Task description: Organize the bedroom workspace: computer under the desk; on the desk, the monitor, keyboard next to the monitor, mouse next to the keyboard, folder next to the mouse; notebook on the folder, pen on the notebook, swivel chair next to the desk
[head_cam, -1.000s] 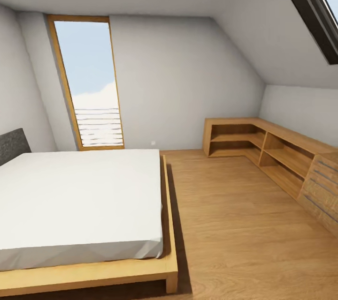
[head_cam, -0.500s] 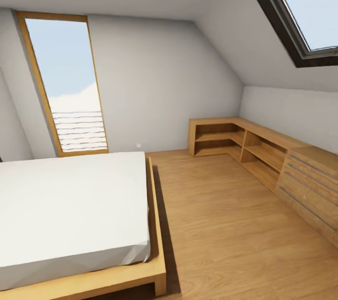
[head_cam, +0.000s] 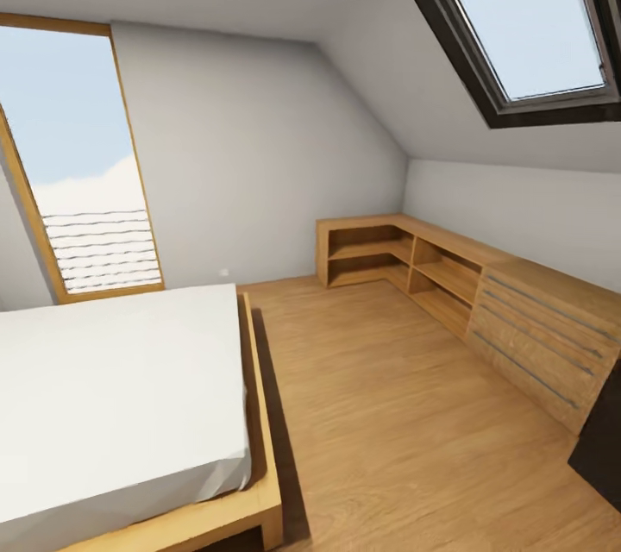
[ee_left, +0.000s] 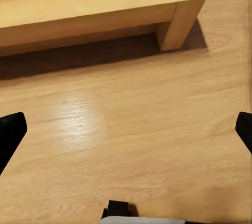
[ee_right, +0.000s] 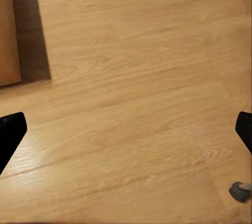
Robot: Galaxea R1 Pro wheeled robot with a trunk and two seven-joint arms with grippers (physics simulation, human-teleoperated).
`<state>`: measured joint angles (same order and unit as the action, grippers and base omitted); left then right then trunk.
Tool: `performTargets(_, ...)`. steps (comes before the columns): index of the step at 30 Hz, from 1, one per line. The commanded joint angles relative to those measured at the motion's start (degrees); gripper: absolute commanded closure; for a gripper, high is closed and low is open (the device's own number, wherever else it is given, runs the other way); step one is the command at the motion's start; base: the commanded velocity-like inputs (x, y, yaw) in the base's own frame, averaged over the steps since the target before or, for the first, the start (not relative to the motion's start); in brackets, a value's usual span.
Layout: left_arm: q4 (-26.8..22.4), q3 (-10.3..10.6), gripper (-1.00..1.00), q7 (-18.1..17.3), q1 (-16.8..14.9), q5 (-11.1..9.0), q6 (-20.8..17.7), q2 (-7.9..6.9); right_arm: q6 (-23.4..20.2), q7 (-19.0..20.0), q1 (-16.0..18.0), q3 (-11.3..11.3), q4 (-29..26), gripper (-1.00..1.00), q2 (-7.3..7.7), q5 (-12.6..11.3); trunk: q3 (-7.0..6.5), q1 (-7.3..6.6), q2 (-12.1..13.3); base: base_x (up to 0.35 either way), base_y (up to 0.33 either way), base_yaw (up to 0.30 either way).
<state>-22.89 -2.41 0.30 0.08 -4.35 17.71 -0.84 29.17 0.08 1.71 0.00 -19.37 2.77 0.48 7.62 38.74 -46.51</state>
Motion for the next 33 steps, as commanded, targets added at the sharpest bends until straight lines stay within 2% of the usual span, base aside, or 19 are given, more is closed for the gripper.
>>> performTargets(1,0.0,0.1,-1.00,0.0,0.0,-0.5,0.2,-0.02,0.2,0.0,0.0,0.0,0.0,-1.00,0.06,0.0,0.05,0.00,-0.1,-0.157,0.107,-0.258)
performTargets(9,0.4,0.1,-1.00,0.1,0.0,-0.5,0.4,0.00,3.1,-0.2,0.0,-0.3,-0.3,-1.00,0.44,-0.4,-0.14,0.00,-0.1,-0.233,0.165,-0.260)
performTargets(18,0.5,0.1,-1.00,0.1,0.0,-0.5,0.4,0.05,3.8,-0.3,0.0,-0.4,-0.2,-1.00,0.40,-0.4,-0.23,0.00,-0.1,-0.271,0.194,-0.261)
performTargets(33,0.5,0.1,-1.00,0.1,0.0,-0.5,0.4,0.13,3.8,-0.3,0.0,-0.4,-0.2,-1.00,0.40,-0.5,-0.23,0.00,-0.1,-0.023,0.017,-0.268)
